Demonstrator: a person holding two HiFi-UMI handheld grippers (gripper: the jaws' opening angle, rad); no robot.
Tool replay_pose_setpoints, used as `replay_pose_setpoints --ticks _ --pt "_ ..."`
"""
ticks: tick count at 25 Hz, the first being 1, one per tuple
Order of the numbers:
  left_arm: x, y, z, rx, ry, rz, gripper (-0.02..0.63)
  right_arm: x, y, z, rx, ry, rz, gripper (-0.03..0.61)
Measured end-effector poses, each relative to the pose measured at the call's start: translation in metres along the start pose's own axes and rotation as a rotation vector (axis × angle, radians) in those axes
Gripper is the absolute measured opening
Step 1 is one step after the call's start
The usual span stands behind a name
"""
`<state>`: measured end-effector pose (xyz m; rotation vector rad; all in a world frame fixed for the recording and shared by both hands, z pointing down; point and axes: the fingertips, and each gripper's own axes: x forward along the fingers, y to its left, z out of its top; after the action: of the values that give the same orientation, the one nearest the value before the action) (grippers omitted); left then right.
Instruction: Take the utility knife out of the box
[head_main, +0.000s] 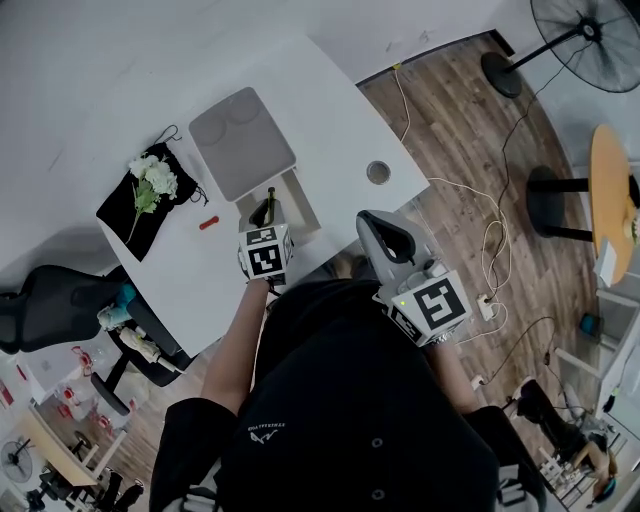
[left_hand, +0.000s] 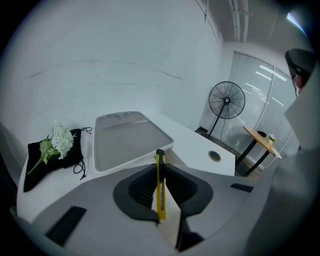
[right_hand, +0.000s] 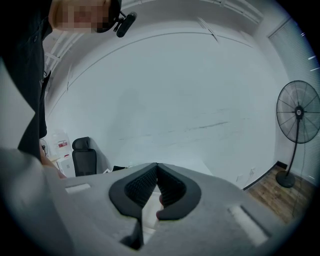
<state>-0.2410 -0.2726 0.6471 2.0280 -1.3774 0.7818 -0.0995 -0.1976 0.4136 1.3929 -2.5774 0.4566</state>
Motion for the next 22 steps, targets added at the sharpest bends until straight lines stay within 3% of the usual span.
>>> replay_pose_setpoints --ticks 11,22 --pt "-0.059 -0.015 0.051 -0.042 -0.226 -0.041 0.054 -0.005 -0.002 -0.003 0.024 -0.017 0.023 0.005" --pt "-0.133 -0.029 0.085 -0.012 -0.422 -0.081 0.054 0.002 0.016 -0.007 0.023 -0.02 0.092 0.005"
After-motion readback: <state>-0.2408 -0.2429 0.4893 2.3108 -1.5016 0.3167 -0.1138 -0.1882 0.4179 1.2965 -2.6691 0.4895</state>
